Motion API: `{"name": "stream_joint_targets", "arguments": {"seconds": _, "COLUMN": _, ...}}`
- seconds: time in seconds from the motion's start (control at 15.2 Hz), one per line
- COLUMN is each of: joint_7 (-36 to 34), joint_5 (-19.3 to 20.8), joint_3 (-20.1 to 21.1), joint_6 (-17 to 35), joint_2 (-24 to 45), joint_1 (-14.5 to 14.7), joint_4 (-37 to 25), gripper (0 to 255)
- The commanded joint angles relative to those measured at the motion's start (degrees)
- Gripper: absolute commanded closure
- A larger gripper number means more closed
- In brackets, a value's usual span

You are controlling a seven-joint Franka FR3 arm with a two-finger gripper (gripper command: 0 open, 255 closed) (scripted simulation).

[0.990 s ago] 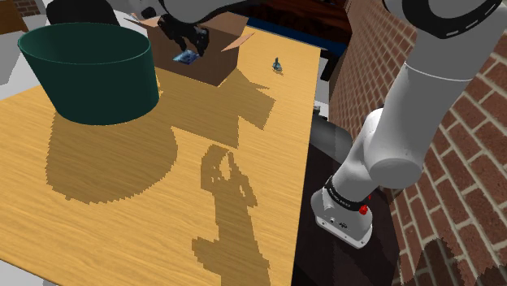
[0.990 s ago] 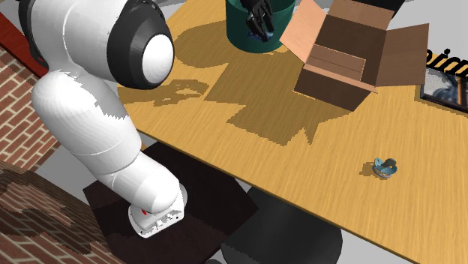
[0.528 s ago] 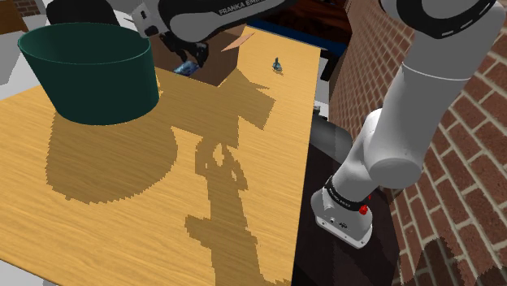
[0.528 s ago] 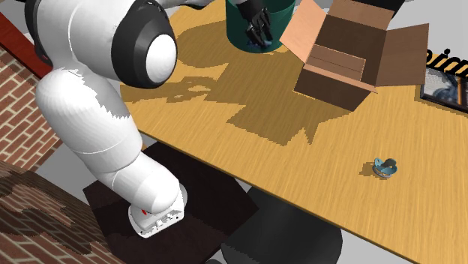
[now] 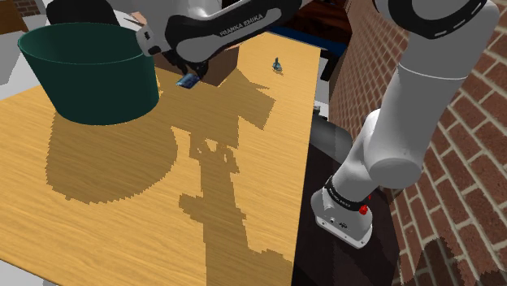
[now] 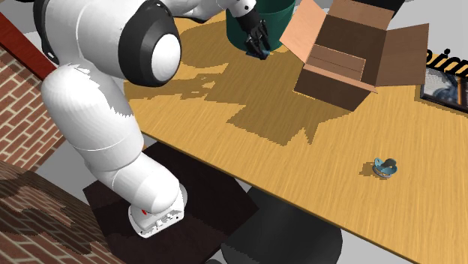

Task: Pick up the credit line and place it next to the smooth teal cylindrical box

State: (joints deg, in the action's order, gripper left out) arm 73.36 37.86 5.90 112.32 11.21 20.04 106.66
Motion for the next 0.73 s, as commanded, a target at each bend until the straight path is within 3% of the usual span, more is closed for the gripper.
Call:
{"name": "stream_joint_targets", "arguments": {"seconds": 0.0, "joint_7": -0.82, "joint_5": 0.41, "joint_3": -0.08, "joint_6": 1.08, "joint_2": 0.71, "joint_1": -0.01, "joint_4": 0.60, "gripper": 255}}
{"name": "stream_joint_targets", "arguments": {"seconds": 0.66, "joint_7": -4.91, "joint_5": 2.70, "joint_3": -0.57, "joint_6": 6.18, "joint_2": 4.09, "joint_1": -0.05, "joint_4": 3.50, "gripper": 255}}
